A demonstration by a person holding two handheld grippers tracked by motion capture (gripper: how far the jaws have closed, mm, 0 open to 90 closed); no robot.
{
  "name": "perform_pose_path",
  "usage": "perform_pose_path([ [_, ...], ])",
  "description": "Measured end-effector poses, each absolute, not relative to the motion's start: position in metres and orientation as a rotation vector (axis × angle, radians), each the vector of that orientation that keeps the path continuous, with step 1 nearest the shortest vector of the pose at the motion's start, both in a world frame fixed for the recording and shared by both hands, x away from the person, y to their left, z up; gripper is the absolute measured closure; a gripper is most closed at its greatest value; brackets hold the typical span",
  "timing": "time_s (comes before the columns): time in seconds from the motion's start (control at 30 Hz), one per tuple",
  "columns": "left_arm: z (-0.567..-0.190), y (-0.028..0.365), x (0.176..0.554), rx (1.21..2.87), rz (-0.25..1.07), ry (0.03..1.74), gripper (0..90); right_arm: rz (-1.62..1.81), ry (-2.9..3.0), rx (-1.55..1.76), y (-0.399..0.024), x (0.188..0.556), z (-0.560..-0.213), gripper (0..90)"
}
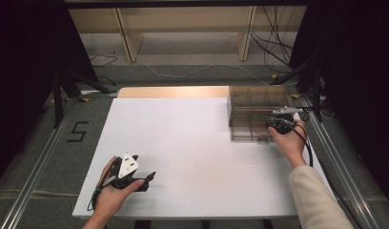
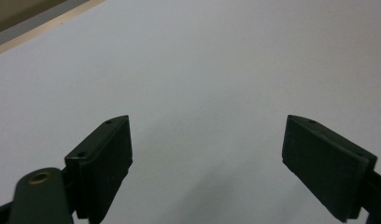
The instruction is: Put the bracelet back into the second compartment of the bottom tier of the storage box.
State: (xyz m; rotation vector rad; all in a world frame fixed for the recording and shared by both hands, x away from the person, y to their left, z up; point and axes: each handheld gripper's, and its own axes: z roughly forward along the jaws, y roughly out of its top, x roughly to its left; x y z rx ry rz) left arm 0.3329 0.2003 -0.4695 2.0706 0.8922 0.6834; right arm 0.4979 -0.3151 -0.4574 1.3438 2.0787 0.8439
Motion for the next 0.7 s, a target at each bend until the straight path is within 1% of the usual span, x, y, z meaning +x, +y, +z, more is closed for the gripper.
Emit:
perform_pose_path([
  [0.7, -0.4696, 0.2002, 0.3329, 2.071, 0.682, 0.891, 15.9, 0.818, 2.118, 1.334, -0.3117, 0.5014, -0.4655, 88.5],
])
